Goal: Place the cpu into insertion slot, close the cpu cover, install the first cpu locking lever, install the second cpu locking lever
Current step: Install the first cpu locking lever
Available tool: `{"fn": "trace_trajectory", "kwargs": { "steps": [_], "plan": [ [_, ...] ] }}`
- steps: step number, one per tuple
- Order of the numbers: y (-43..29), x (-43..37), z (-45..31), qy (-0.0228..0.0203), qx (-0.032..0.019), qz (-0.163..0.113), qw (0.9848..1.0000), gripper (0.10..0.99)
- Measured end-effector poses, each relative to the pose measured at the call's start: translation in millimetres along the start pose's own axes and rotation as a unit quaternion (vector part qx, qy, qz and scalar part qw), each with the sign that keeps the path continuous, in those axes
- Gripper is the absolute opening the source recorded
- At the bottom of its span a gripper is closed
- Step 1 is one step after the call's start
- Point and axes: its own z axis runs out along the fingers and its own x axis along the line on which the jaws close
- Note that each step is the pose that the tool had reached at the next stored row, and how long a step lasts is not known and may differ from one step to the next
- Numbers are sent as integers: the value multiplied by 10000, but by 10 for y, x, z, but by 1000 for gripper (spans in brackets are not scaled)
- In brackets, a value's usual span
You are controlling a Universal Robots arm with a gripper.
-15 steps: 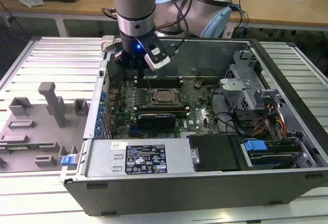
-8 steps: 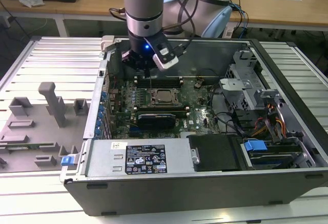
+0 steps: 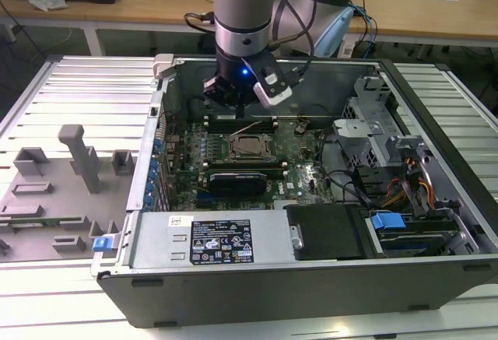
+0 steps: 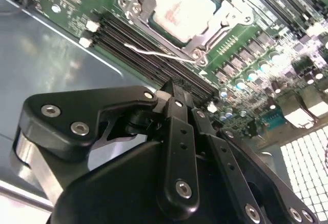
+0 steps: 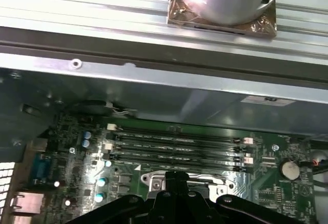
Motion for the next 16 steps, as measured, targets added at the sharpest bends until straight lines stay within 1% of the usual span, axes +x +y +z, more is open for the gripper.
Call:
{"fn": "trace_trajectory", "kwargs": {
  "steps": [1,2,3,4,5,6,7,10,11,12,15,16],
  "plan": [
    [-1,0,4,-12,5,-2,10000,106],
    [-2,0,8,-109,33,-30,9999,106],
    [-2,1,10,-189,58,-53,9998,106],
    [-2,1,11,-245,73,-69,9996,106],
    [-3,4,14,-347,91,-96,9993,106],
    [-2,9,16,-416,97,-115,9990,106],
    [-2,12,17,-460,102,-125,9988,106],
    [-4,26,33,-571,112,-150,9982,106],
    [-6,32,39,-598,115,-156,9980,106],
    [-10,45,56,-635,119,-160,9978,106],
    [-29,57,159,-656,126,-113,9977,106],
    [-30,57,172,-659,129,-94,9977,106]
  ]
}}
